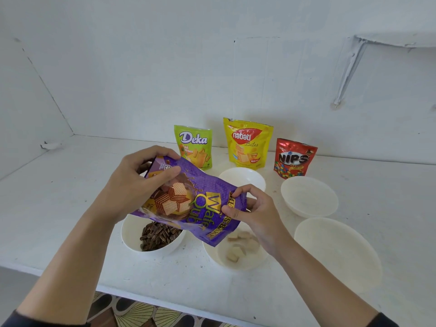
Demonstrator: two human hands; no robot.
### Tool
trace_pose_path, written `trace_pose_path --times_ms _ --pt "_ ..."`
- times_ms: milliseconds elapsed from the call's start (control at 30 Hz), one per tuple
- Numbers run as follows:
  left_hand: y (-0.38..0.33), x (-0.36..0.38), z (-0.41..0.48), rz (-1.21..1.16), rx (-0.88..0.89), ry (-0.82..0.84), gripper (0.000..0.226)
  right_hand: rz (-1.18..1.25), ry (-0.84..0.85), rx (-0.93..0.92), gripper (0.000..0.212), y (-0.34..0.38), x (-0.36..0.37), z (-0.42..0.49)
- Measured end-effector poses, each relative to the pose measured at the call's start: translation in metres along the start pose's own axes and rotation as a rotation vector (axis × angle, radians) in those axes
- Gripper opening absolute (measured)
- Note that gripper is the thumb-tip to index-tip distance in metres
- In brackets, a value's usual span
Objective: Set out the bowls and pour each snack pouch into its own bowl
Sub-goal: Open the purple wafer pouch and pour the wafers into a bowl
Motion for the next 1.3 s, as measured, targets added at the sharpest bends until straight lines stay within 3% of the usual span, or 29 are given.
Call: trace_pose_path --times_ms 400,700,933,1100,1300 --pt "-0.047 -0.021 0.010 0.025 0.111 -0.017 0.017 0.022 0.001 -0.124 0.041 0.036 0.008 0.010" --pt "-0.025 -0.002 0.008 0.062 0.021 0.032 0.020 -0.026 -0.006 -0.040 0.042 0.007 0.000 0.007" --pt "-0.033 0.007 0.008 0.121 -0.030 0.197 0.055 0.011 0.007 -0.025 0.041 0.002 -0.005 0.007" --pt "-0.061 -0.007 0.011 0.176 0.086 0.081 0.057 0.058 0.018 -0.099 0.043 0.021 -0.003 0.011" --pt "-0.064 -0.006 0.013 0.179 0.149 0.045 0.044 0.063 0.021 -0.103 0.042 0.016 -0.004 0.010"
Point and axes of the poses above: each hand's wrist, its own z-axis towards the middle knuckle, its own x-axis out of the palm, y = z × x, the point moved 9 cm from there along z, towards the middle knuckle, and after that the axes turned 6 degrees about y, right-handed, at the moved point
